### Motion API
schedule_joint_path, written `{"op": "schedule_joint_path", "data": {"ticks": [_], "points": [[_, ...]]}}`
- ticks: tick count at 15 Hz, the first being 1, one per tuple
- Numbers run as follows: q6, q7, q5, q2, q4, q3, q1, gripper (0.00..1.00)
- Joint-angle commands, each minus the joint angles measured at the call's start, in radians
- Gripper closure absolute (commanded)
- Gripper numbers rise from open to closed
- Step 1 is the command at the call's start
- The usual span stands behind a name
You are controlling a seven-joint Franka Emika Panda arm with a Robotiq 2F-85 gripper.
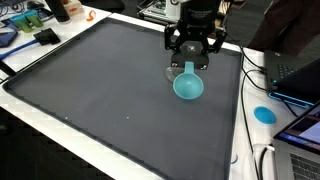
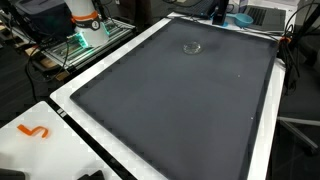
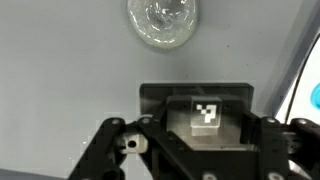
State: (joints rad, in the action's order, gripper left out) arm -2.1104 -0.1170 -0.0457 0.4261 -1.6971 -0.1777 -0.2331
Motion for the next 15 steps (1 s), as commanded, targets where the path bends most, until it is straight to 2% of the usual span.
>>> {"op": "schedule_joint_path", "data": {"ticks": [1,8,15], "points": [[-0.047,0.054,0.086,-0.07,-0.101,-0.004,0.041,0.69],[-0.073,0.14,0.195,-0.152,-0.22,-0.002,0.097,0.69],[-0.177,0.286,0.328,-0.252,-0.378,0.003,0.154,0.69]]}}
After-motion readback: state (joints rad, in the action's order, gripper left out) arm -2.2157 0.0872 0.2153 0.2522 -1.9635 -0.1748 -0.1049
